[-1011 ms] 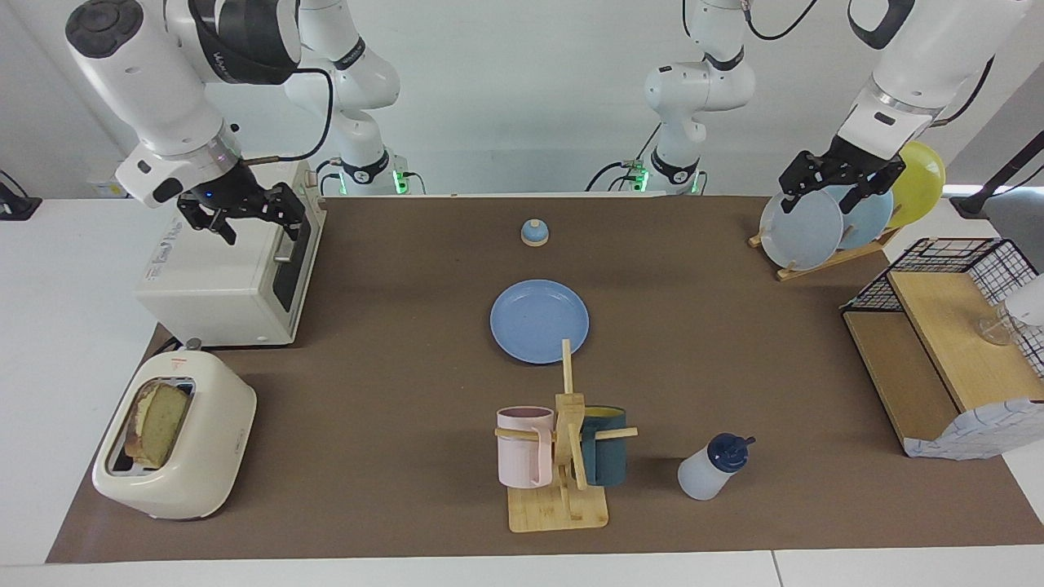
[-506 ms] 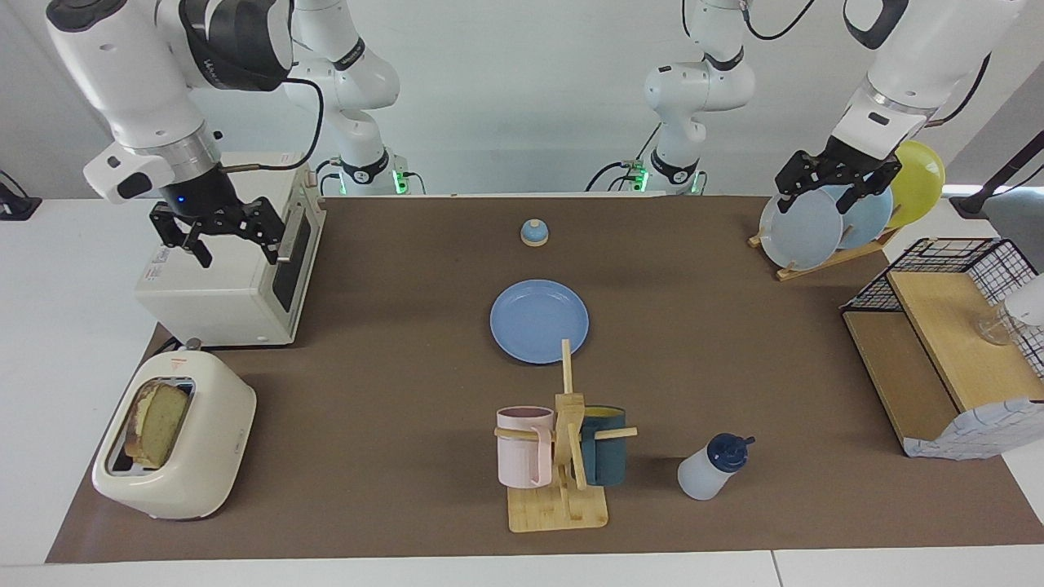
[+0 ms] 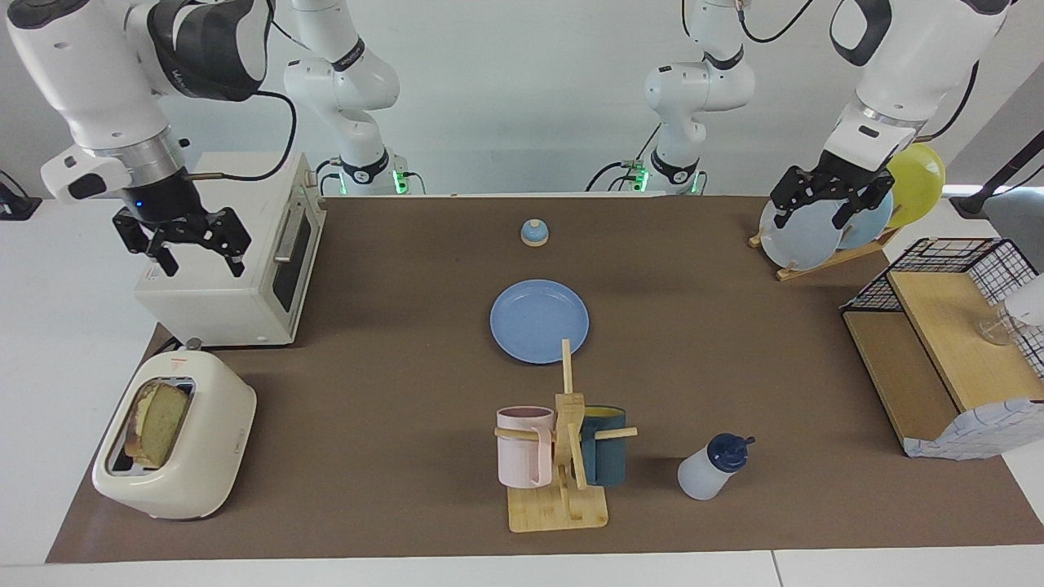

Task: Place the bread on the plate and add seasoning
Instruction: 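Reach the left gripper to the bottle while the right gripper reaches the toaster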

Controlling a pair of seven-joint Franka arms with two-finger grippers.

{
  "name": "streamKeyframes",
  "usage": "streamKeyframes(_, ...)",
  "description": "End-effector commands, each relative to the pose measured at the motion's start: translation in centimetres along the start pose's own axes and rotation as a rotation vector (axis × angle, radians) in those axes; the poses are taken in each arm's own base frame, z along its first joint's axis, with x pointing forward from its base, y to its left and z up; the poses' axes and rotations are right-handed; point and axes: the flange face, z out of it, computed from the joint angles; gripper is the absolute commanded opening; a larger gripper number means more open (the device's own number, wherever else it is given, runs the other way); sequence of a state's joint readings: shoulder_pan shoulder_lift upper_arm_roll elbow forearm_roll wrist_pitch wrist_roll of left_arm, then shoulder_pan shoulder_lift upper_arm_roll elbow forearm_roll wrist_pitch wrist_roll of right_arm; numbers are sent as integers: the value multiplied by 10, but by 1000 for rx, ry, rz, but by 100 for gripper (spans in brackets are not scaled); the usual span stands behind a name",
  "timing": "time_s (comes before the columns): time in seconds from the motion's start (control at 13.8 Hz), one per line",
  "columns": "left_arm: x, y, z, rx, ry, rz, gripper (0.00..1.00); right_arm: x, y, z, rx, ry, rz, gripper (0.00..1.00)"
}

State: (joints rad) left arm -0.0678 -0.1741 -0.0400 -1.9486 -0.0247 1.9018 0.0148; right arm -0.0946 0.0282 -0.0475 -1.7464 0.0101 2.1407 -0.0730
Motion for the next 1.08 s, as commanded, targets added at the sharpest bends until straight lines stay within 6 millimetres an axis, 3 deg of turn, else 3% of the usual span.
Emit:
streamKeyframes(0.0,-43,40,43,-1,80,12,100,-2,15,46,-27,108,-103,100)
streamKeyframes(0.07,-47,62,62,-12,98,25,100,2,17,65,-25,106,-145,100)
streamKeyframes(0.22,-49,72,97,-32,220,17,100,11,21,85,-30,137,-143,100)
streamKeyframes(0.36,-36,87,132,-53,289,30,100,18,22,111,-38,184,-106,100)
streamKeyframes(0.43,-30,97,145,-70,320,6,100,22,23,113,-43,199,-108,100)
streamKeyframes(0.65,-15,102,175,-106,394,-76,100,36,26,125,-45,208,-105,97)
streamKeyframes(0.94,39,107,193,-116,404,-111,100,40,29,125,-47,213,-102,57)
streamKeyframes(1.01,47,108,201,-114,401,-110,100,41,35,124,-50,208,-97,30)
